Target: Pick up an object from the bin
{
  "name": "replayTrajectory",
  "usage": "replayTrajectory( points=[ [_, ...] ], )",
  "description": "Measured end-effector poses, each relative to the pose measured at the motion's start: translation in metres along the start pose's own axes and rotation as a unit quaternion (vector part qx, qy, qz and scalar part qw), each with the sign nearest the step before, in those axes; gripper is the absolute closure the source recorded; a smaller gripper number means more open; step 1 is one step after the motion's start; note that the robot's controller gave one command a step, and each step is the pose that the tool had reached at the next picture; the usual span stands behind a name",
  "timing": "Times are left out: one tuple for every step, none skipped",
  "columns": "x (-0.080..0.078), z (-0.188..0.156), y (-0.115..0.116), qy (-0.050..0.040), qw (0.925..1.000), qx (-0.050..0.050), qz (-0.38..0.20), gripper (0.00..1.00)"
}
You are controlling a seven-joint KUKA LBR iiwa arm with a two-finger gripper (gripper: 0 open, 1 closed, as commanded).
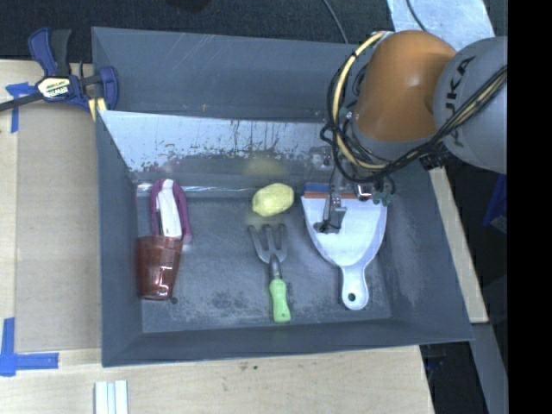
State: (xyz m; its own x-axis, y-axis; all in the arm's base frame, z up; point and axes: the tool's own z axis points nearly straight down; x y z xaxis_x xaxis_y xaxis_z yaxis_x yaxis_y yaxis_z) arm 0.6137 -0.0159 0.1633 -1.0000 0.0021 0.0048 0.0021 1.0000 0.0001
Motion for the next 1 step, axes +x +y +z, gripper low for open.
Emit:
replayTrajectory(
  points=[
    [-0.0019,-0.0049,-0.0001,-0.0043,1.0,0.0,0.0,0.0]
  ],
)
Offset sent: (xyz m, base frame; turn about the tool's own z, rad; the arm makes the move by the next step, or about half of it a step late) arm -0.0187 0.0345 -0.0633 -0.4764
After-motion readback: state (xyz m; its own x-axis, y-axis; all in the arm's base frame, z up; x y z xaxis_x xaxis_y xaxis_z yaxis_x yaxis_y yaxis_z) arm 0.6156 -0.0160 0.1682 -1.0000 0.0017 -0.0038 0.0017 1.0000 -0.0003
